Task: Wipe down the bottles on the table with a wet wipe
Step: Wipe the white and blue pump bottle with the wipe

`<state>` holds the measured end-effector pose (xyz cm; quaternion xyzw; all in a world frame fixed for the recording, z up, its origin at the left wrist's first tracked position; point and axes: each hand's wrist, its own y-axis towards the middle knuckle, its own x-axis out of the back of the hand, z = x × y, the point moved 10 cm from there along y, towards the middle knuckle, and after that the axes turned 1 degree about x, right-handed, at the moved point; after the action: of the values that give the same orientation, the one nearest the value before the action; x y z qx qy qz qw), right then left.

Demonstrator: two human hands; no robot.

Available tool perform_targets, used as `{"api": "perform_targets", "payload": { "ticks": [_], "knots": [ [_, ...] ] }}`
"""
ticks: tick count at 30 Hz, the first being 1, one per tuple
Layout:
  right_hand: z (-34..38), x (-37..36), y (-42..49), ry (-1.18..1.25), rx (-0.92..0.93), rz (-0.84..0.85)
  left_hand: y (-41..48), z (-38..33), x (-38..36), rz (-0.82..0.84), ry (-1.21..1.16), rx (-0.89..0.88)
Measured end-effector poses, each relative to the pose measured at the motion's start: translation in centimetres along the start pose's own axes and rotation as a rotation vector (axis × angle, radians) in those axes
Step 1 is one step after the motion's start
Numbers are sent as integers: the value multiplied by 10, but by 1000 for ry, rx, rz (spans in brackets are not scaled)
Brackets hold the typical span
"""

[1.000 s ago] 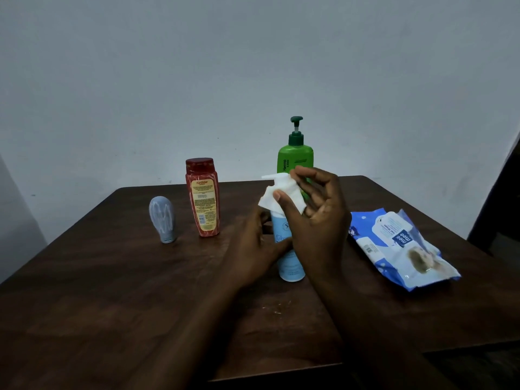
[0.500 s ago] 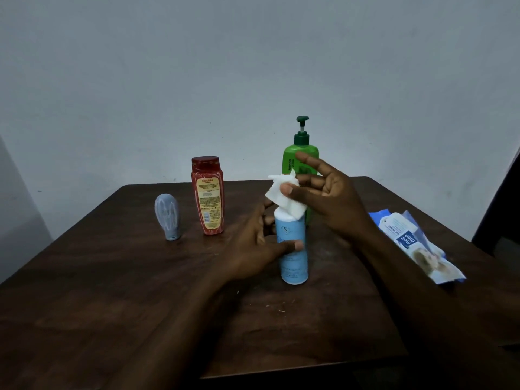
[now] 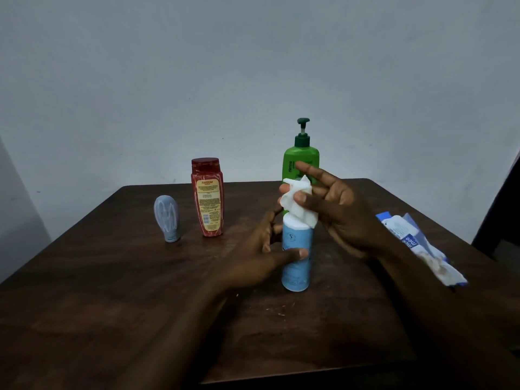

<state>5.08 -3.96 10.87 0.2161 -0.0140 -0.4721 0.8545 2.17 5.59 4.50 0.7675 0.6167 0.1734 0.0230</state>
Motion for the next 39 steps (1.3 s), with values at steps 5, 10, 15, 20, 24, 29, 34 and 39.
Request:
{"api": "perform_targets", "payload": {
  "ticks": [5,10,15,20,24,29,34,39],
  "knots": [
    [13,11,-32,-324,256,-407,-3,3,1,-217,41,-39],
    [9,12,-56,-584,345,-629,-13,-4,9,-498,111,-101],
    [4,19,-52,-488,270,-564,-10,-6,10,-463,149,-80],
    [-9,34,-27,-105,96,-312,-5,-3,13,-236,134,2],
    [-2,17,-13,21,53,-161,-6,-15,6,-190,229,-45],
    [34,8,-4,-336,2,-45,-10,-17,11,-222,270,-53],
    [67,-8,-3,-870,62,23,-11,-25,25,-287,411,-109],
    [73,-16,-10,-543,45,10,-10,-40,20,-260,431,-151]
  ]
}}
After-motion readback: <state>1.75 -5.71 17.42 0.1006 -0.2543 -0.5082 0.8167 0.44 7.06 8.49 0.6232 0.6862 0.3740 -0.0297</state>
